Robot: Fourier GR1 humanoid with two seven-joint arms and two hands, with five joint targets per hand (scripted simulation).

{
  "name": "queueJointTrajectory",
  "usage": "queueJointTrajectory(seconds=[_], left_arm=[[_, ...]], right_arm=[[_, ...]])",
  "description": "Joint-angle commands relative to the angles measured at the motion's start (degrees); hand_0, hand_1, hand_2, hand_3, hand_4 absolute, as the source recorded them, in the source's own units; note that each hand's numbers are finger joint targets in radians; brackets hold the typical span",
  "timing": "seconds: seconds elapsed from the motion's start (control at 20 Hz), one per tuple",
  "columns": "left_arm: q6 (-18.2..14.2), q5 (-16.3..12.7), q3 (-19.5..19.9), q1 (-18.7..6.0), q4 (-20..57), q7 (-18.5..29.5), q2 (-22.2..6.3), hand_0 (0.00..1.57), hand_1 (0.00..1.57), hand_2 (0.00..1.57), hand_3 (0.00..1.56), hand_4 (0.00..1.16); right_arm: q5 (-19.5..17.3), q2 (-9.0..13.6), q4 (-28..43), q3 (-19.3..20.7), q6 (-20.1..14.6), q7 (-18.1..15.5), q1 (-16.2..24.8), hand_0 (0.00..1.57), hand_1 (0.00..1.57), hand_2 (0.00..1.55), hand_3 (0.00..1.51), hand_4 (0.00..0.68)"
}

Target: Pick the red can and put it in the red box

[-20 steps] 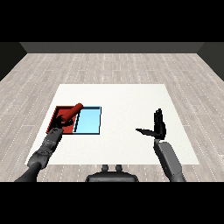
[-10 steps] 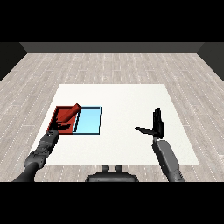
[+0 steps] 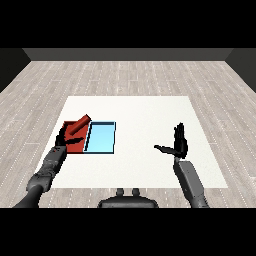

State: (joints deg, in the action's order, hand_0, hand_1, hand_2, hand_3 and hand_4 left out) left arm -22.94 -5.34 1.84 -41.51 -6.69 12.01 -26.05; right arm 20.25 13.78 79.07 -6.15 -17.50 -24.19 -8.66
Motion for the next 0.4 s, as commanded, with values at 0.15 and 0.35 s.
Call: queueJointTrajectory(seconds=[0.15, 0.35], left_arm=[[8.87, -6.10, 5.60, -0.39, -10.49, 14.32, 0.91, 0.67, 0.67, 0.38, 0.00, 0.00], [13.41, -8.23, 5.55, 5.49, -19.04, 20.90, 4.66, 0.00, 0.00, 0.00, 0.00, 0.00]], right_arm=[[1.06, 0.34, 3.44, -0.31, 3.22, -0.80, 1.60, 0.00, 0.00, 0.00, 0.00, 0.000], [0.86, 1.04, 4.24, -1.36, 5.78, -1.43, 3.36, 0.00, 0.00, 0.00, 0.00, 0.000]])
